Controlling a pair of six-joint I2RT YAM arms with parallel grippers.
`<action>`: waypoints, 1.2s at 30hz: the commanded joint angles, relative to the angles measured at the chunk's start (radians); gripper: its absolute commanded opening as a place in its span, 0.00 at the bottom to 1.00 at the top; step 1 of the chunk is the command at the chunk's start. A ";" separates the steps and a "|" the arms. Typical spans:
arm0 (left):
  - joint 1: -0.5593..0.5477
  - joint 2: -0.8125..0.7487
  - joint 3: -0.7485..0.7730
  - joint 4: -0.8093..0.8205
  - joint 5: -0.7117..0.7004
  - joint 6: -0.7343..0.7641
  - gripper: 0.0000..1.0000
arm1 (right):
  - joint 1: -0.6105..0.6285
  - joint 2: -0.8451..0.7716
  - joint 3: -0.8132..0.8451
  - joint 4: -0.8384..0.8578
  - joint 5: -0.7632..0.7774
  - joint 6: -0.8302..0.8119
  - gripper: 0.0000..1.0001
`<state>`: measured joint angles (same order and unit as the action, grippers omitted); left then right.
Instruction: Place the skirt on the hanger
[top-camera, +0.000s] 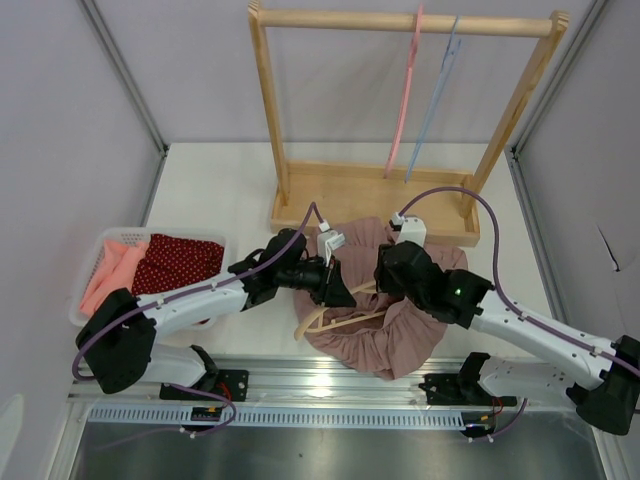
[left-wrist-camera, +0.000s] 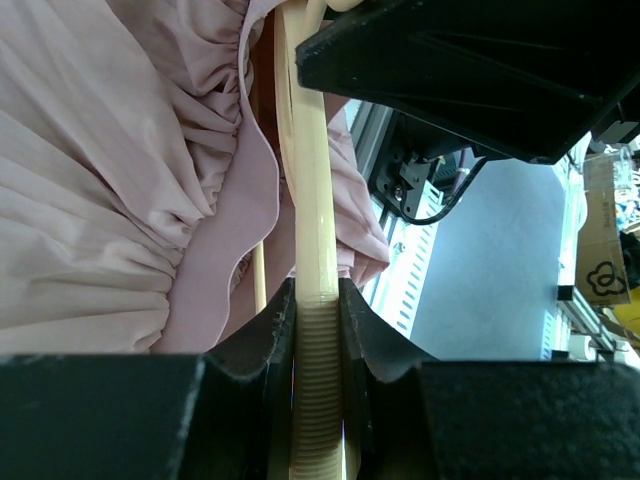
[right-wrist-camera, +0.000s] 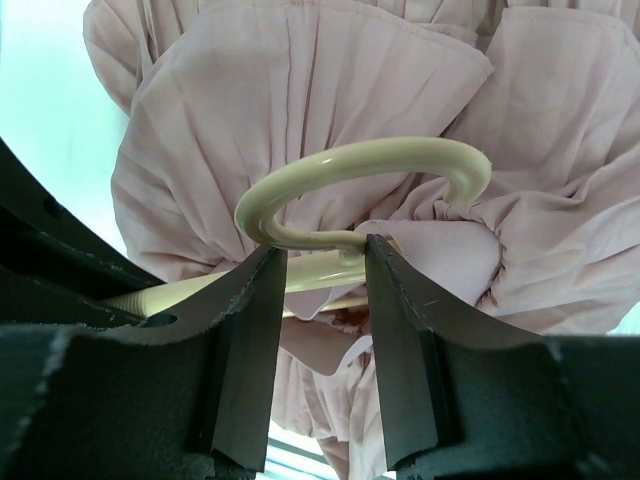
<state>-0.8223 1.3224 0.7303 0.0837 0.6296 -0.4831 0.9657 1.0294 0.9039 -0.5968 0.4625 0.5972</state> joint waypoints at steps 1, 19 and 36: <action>-0.012 0.009 0.035 -0.068 -0.034 0.038 0.00 | -0.005 0.021 0.021 0.074 0.047 -0.017 0.42; -0.015 0.008 0.064 -0.119 -0.054 0.051 0.00 | -0.013 -0.054 -0.108 0.147 0.114 0.001 0.00; 0.020 -0.095 0.086 -0.256 -0.301 0.026 0.65 | -0.010 -0.133 -0.166 0.178 0.123 -0.005 0.00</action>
<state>-0.8261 1.2968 0.7933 -0.1444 0.4236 -0.4427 0.9596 0.9306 0.7471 -0.4377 0.5453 0.5858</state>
